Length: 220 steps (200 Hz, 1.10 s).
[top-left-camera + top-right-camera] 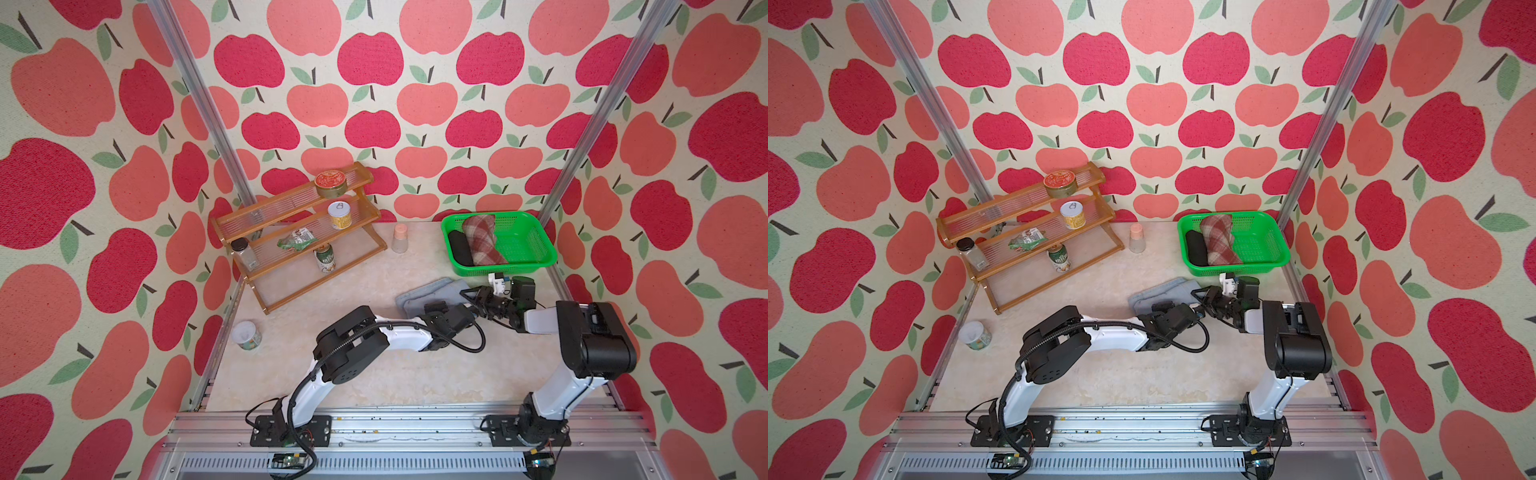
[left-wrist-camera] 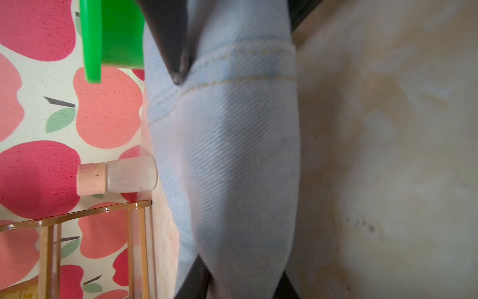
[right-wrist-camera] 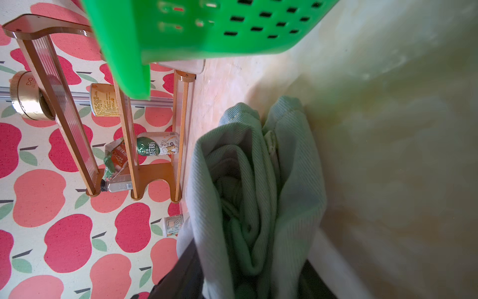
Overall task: Roll up the skirts
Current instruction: Roll the skirt at the center of the board.
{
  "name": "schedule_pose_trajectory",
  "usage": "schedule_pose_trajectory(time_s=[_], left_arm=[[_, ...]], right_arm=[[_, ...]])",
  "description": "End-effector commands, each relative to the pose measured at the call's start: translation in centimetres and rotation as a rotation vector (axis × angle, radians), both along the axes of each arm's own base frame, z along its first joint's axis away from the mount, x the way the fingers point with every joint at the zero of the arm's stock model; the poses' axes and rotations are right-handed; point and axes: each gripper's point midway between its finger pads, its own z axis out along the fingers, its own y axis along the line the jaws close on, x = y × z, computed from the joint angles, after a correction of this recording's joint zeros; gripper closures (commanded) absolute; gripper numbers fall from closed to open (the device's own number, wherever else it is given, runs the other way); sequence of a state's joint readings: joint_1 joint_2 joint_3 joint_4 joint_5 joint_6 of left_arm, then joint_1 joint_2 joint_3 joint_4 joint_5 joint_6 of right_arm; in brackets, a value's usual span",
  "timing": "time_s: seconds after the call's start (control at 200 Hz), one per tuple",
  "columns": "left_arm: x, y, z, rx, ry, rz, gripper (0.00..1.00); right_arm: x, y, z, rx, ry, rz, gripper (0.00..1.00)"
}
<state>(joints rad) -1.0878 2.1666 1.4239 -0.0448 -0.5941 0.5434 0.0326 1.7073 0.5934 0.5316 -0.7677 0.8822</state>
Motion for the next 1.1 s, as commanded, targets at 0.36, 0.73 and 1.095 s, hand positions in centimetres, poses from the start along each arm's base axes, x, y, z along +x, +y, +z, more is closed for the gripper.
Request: schedule_pose_trajectory(time_s=[0.36, 0.73, 1.095], left_arm=[[-4.5, 3.2, -6.9, -0.311, 0.933, 0.151, 0.57], [-3.4, 1.4, -5.7, -0.635, 1.306, 0.198, 0.49], [-2.0, 1.1, -5.7, -0.827, 1.528, 0.250, 0.49]], right_arm=[[-1.3, -1.9, 2.8, -0.021, -0.107, -0.029, 0.30], [-3.6, 0.1, 0.8, 0.005, -0.118, -0.019, 0.18], [-3.4, 2.0, -1.3, 0.016, -0.066, -0.020, 0.14]])
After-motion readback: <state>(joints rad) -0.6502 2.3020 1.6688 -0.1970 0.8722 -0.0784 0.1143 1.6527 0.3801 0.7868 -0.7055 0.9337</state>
